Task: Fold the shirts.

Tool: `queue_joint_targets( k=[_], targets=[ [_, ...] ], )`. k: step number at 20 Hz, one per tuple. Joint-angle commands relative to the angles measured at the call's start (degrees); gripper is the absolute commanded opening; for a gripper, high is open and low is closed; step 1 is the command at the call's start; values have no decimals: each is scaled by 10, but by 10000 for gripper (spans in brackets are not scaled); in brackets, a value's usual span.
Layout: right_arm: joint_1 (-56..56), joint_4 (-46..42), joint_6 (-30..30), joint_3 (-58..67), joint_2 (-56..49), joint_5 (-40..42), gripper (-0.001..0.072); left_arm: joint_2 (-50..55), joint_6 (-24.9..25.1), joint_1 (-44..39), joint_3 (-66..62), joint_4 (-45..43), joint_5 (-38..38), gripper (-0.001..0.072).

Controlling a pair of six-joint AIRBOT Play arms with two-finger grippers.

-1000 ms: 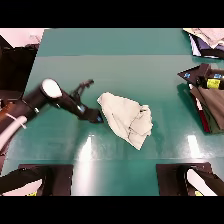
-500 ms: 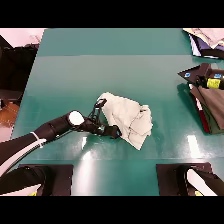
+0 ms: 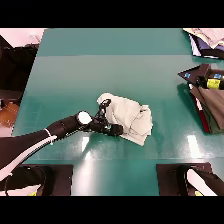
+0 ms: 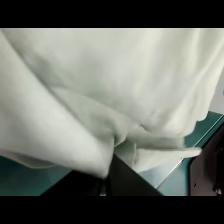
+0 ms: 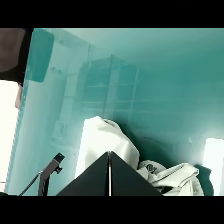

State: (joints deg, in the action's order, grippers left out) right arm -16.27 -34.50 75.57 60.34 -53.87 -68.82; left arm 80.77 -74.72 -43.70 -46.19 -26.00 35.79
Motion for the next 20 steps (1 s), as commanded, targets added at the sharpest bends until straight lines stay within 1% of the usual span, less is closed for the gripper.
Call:
queue_joint_targets(
  k=[1, 3, 6, 7, 8, 9, 11, 13, 15, 17, 20],
  targets=[
    [0, -11, 0, 0, 0, -19, 18, -6, 13, 24, -10, -12, 58, 26],
    [3, -60, 0, -1, 0, -40, 17, -44, 12, 72, -30, -82, 134, 27],
    [32, -152, 0, -1, 0, -73, 23, -129, 12, 159, -62, -191, 232, 27],
    [48, -165, 0, -5, -1, -75, 107, -153, 12, 182, -68, -210, 253, 27],
    [65, -164, 0, -16, -1, -71, 342, -176, 12, 201, -72, -224, 266, 27],
    [85, -160, 0, -37, -1, -61, 462, -191, 12, 215, -72, -230, 269, 27],
    [143, -160, 0, -92, -1, -28, 461, -204, 12, 227, -72, -245, 277, 28],
    [215, -159, 0, -149, -1, 28, 461, -203, 12, 228, -72, -250, 282, 28],
    [283, -132, -1, -190, -10, 85, 460, -203, 12, 228, -72, -250, 283, 27],
    [343, -100, -5, -208, -46, 119, 460, -203, 12, 228, -72, -250, 284, 28],
    [416, -92, -7, -206, -113, 207, 457, -203, 12, 228, -72, -250, 301, 28]
  ],
)
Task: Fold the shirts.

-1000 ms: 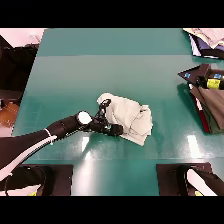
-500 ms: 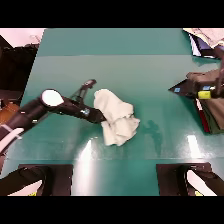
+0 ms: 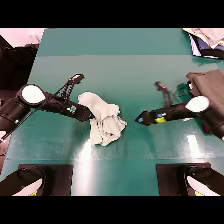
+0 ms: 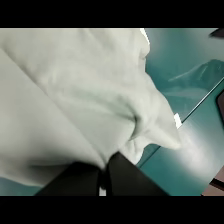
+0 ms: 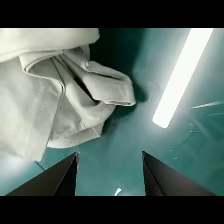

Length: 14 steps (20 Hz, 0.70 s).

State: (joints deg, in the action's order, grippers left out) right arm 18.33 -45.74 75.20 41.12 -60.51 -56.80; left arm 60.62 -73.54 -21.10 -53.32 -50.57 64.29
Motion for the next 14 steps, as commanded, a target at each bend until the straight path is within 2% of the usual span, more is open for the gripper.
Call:
queue_joint_targets(
  k=[1, 8, 9, 12, 13, 14],
  targets=[
    [83, 31, -3, -7, -67, 107, 451, -2, 0, 2, 0, -5, 23, 28],
    [113, 41, -3, 75, -183, 114, 448, -2, 0, 2, 0, -5, 35, 28],
    [112, 41, -3, 80, -189, 114, 415, -2, 0, 2, 0, -5, 37, 28],
    [112, 37, -14, 83, -191, 118, 57, -2, 0, 2, 0, -5, 37, 28],
    [112, 37, -28, 83, -191, 118, 17, -2, 0, 2, 0, -5, 37, 28],
    [112, 36, -39, 83, -191, 117, 16, -2, 0, 2, -1, -5, 38, 28]
  ],
)
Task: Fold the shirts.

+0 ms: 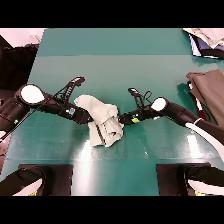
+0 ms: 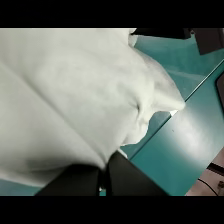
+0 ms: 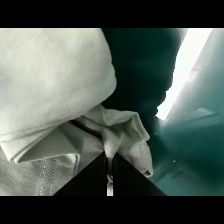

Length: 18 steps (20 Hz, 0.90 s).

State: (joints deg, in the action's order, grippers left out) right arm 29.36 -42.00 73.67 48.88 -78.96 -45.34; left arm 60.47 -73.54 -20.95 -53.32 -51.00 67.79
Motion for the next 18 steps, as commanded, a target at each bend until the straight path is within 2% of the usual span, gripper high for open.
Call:
queue_joint_targets(
  k=[1, 4, 8, 10, 12, 17, 18],
  targets=[
    [0, -4, -24, 5, -5, 3, 14, -1, 0, 1, -1, 0, 7, 27],
    [-35, -43, -14, 5, 43, -27, 14, -1, 1, 1, -40, -14, 51, 28],
    [-124, -167, 56, 5, 177, -107, 14, -1, 0, 1, -164, -133, 118, 27],
    [-165, -199, 65, 5, 237, -150, 13, -1, 0, 0, -205, -163, 111, 27],
    [-182, -196, 65, 5, 281, -167, 14, 0, 1, 0, -210, -146, 78, 28],
    [-128, -195, 74, 5, 316, -179, 19, 0, 2, 0, -210, -152, 53, 28],
    [-110, -195, 74, 5, 311, -185, 53, 0, 4, 0, -208, -161, 52, 28]
  ],
)
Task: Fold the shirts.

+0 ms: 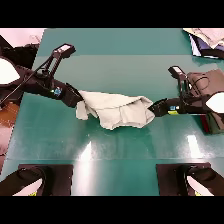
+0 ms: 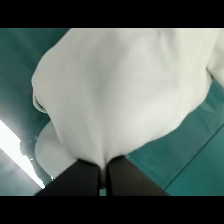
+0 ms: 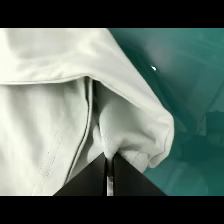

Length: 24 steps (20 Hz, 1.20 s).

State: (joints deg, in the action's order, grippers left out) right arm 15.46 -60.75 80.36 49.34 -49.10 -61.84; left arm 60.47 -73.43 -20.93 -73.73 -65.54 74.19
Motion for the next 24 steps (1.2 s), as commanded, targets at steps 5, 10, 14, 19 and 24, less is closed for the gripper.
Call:
queue_joint_targets(
  k=[5, 10, 14, 19, 24],
  targets=[
    [50, -6, 7, 1, -43, -5, 479, 1, 3, 0, -4, -40, -11, 28],
    [80, -4, -22, 1, -141, 19, 479, 1, 3, 0, -4, -40, -7, 28],
    [91, -3, -22, 1, -215, 52, 479, 1, 3, 0, -4, -40, -1, 28],
    [91, -2, -22, 1, -264, 81, 398, 1, 3, 0, -4, -40, -1, 28],
    [85, -25, -24, 4, -216, 127, 15, 0, -1, 0, -17, -52, -1, 27]
  ],
)
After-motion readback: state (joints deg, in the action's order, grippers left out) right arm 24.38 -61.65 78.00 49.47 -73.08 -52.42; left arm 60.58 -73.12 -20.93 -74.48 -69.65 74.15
